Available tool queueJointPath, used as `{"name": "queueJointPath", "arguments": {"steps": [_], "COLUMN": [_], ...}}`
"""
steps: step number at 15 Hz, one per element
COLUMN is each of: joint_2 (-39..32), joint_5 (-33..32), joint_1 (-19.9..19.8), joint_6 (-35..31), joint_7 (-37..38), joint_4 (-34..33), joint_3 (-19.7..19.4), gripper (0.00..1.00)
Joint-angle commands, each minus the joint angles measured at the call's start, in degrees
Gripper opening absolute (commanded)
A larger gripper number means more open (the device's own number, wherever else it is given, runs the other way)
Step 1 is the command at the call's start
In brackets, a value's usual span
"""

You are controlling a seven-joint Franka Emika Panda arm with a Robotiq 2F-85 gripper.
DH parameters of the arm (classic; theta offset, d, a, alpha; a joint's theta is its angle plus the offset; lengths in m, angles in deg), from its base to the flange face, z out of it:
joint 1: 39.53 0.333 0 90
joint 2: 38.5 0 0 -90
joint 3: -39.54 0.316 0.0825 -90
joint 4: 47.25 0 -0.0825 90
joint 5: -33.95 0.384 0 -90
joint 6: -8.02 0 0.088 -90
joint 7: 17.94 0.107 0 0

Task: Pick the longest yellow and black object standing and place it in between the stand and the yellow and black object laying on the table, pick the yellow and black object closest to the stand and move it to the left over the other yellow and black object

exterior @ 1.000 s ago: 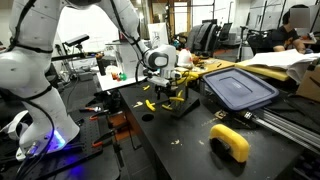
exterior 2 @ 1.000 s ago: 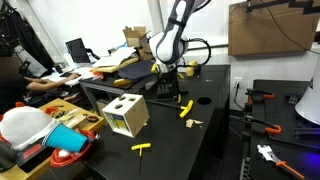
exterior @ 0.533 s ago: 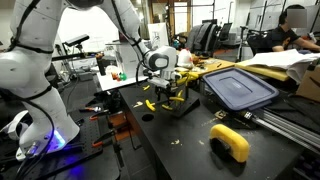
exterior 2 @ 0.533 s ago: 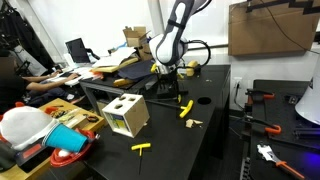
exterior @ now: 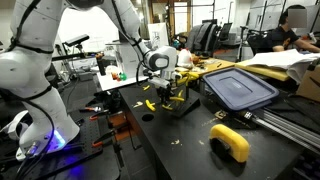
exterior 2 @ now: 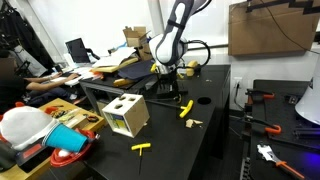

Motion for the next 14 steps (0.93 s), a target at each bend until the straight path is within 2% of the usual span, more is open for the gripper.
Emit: {"name": "queueJointPath", "arguments": {"steps": [1, 6, 14], "joint_2": [-1.3, 4.9, 14.1], "joint_5": [1.6, 0.5, 2.5], "joint_1": [-1.4, -0.9, -2.1], "joint_6": [1.1, -3.7, -17.6], "joint_7": [-1.3, 2.0, 3.5], "joint_4": [-0.9, 4.9, 12.7], "joint_3": [0.3, -1.7, -2.0], "gripper": [0.01, 0.0, 0.0]}}
